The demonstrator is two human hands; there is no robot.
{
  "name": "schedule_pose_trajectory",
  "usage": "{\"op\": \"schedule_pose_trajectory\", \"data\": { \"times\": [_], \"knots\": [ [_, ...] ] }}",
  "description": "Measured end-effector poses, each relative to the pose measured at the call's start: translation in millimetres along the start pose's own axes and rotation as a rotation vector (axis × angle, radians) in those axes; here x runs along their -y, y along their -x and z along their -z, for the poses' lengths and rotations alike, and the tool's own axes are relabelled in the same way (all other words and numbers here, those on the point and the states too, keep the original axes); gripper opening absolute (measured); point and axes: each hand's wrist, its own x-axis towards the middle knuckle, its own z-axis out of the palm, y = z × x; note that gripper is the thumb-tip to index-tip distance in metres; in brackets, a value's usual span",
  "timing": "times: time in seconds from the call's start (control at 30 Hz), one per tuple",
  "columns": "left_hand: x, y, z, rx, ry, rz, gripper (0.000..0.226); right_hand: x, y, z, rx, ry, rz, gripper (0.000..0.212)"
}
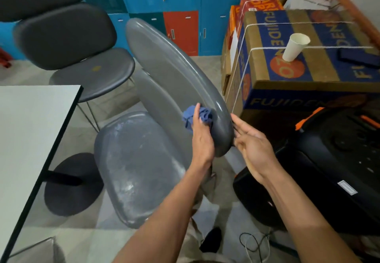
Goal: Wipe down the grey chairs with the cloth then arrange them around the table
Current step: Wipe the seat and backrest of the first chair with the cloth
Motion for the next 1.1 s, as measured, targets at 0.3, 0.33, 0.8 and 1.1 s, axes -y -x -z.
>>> {"op": "schedule_pose_trajectory", "data": {
  "times": [0.3,0.33,0.8,1.1],
  "knots": [
    [18,80,-12,0.102,-0.169,-0.168,0.041,9,4,0,-0.033,-0.022,-0.065,0.037],
    [24,91,-11,0.117,-0.155,-0.121,0.04,14,4,-2,-0.022,-0.013,-0.076,0.034],
    [8,36,5,0.084,0.076,0.167,0.045,-7,0,-41,-0.24,0.679,0.141,0.061],
    [-8,-129,20,-0.082,-0.003,0.186,0.051,3,1,-54,-0.33,0.802,0.119,0.062]
  ]
}}
